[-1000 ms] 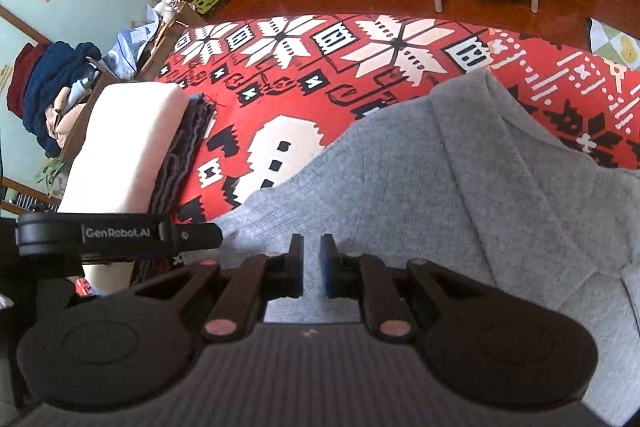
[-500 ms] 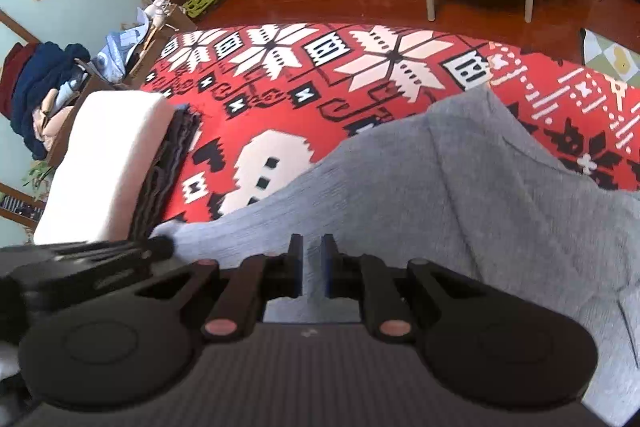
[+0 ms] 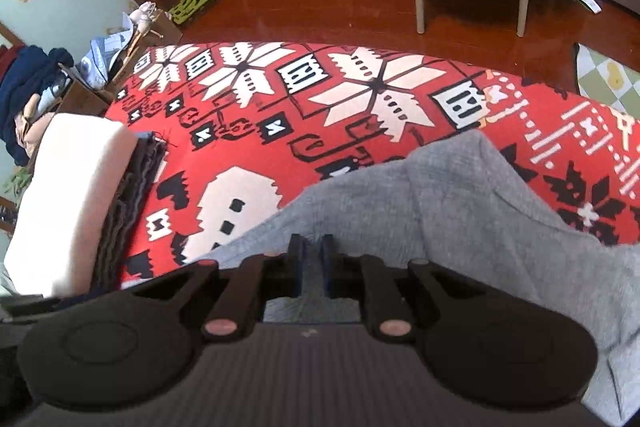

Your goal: Fold clothes

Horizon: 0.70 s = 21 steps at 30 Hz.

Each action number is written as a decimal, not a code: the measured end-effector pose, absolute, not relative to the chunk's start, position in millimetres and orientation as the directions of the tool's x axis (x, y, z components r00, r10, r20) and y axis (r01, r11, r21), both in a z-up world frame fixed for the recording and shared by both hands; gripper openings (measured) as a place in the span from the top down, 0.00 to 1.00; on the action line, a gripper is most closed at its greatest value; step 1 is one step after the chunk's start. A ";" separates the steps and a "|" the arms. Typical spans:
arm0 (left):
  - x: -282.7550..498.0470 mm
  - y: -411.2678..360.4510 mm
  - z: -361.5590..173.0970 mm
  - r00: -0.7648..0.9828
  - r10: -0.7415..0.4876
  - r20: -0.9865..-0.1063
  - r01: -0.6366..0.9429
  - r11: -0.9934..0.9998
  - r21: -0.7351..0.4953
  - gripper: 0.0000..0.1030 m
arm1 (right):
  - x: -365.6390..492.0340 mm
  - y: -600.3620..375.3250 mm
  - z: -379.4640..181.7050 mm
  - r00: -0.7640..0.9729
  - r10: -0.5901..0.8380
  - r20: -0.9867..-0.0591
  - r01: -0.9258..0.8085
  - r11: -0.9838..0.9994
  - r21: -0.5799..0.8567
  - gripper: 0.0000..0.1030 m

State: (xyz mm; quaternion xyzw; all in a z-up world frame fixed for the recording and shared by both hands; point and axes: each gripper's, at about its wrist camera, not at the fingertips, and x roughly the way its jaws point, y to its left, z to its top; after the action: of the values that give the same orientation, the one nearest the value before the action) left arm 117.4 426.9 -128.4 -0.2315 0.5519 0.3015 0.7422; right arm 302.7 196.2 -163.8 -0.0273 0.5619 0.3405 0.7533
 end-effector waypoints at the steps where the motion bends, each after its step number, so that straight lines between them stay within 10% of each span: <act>1: 111.9 425.4 -125.1 0.208 0.186 -0.960 -0.710 0.704 -0.017 0.73 | 296.5 192.3 -159.2 0.130 0.495 -0.859 -0.541 0.761 0.357 0.87; 21: 55.9 386.1 -117.0 0.128 0.123 -0.984 -0.645 0.764 0.012 0.73 | 164.0 167.1 -165.0 0.021 0.475 -0.880 -0.550 0.740 0.386 0.87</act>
State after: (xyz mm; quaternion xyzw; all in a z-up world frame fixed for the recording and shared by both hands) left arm 55.9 386.1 -117.0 -0.2163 0.6040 0.2671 0.7190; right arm 164.0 167.1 -165.0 -0.0314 0.6004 0.3592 0.7138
